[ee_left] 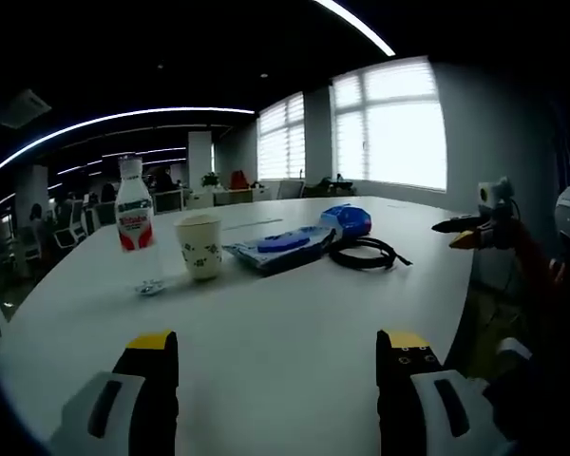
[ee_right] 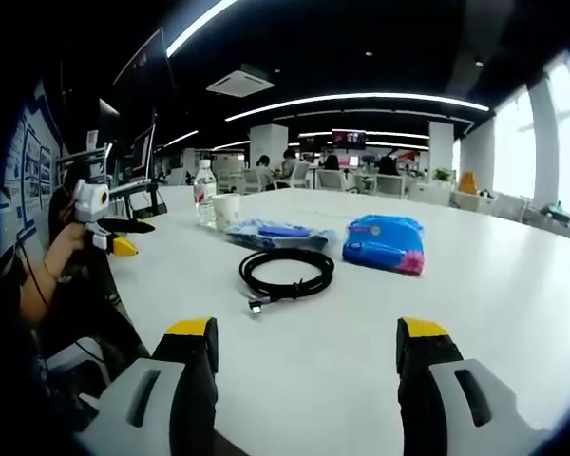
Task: Arrange the tabletop items into an orderly group along one side of the table until the central work area is clear of visible clutter.
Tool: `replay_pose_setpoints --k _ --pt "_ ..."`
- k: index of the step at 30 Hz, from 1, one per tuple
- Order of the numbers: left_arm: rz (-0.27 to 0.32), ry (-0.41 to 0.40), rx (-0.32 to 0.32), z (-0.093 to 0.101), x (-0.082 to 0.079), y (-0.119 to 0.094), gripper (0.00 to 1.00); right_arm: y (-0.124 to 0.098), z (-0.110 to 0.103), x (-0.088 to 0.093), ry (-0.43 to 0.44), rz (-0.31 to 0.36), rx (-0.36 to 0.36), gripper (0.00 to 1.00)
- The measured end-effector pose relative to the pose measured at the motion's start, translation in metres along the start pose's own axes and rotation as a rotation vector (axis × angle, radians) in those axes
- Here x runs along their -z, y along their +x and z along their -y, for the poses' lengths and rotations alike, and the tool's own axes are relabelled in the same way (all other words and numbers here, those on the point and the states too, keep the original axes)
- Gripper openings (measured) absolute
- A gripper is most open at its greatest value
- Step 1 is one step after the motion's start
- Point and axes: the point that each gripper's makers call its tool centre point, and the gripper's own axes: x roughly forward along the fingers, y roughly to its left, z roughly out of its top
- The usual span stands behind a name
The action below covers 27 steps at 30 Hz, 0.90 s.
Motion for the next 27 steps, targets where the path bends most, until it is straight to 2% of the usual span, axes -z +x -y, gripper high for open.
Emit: replay_pose_setpoints --k 6,10,14,19,27 --pt "0.033 -0.01 -0.005 0.003 -0.0036 0.0003 0.85 -0.0022 -0.0008 0.002 0.005 0.006 0.001 0.72" --pt "0.009 0.006 -0.014 0.004 0.0022 -0.0006 0.85 -0.002 -0.0017 0.0011 0.016 0.017 -0.001 0.71" --pt "0.023 -0.005 0.0 0.0062 0.0016 -0.0008 0.85 0.0 -0.003 0.0013 0.021 0.02 -0.008 0.7" --pt "0.005 0.008 -0.029 0.0014 0.0048 -0.0012 0.85 0.0022 -0.0012 -0.0018 0.021 0.017 -0.005 0.7" --pt "0.042 -0.009 -0.034 -0.0002 -0.0043 0.0001 0.85 0.0045 0.0003 -0.0043 0.023 0.013 -0.001 0.68"
